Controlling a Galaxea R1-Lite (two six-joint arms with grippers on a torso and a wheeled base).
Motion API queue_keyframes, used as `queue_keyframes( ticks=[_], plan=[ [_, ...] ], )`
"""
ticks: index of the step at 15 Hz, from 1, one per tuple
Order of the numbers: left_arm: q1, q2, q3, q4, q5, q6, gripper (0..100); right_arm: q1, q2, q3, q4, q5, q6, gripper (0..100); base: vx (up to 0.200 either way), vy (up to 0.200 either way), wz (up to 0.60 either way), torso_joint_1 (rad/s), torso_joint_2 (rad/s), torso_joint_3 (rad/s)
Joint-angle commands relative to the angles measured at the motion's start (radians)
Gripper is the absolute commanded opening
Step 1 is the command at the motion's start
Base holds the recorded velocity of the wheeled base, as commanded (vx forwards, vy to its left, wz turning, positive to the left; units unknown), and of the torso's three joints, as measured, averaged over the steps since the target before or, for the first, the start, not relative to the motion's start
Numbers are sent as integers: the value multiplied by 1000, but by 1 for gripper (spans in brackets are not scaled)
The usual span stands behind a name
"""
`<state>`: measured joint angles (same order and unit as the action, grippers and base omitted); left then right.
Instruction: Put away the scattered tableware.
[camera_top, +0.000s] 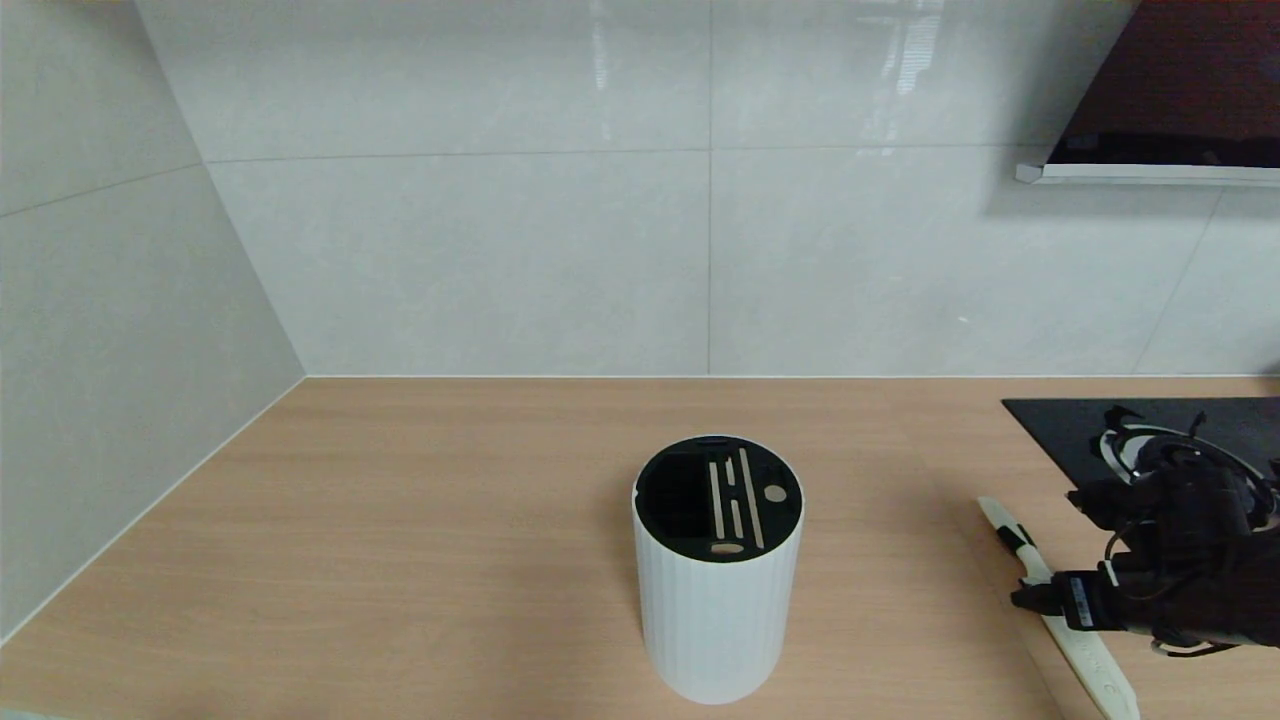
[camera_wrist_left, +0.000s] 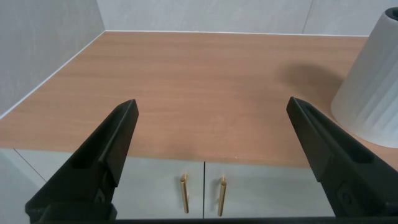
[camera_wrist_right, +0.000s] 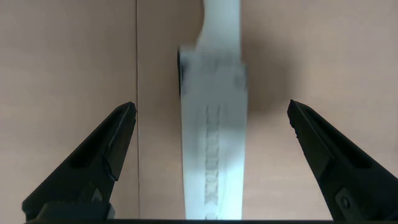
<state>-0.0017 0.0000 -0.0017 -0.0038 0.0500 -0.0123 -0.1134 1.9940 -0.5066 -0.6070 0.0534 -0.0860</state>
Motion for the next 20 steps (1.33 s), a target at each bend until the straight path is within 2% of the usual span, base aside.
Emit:
queue_keyframes(
  ticks=[1,14,20],
  plan=[
    [0,0,0,-1,1,0,100,0,12,-6,-11,0,0,100,0,0,0,0,0,0],
    [0,0,0,-1,1,0,100,-20,85,-29,-114,-3,0,100,0,0,0,0,0,0],
    [0,0,0,-1,1,-1,100,-19,92,-27,-120,2,-1,100,0,0,0,0,0,0]
  ],
)
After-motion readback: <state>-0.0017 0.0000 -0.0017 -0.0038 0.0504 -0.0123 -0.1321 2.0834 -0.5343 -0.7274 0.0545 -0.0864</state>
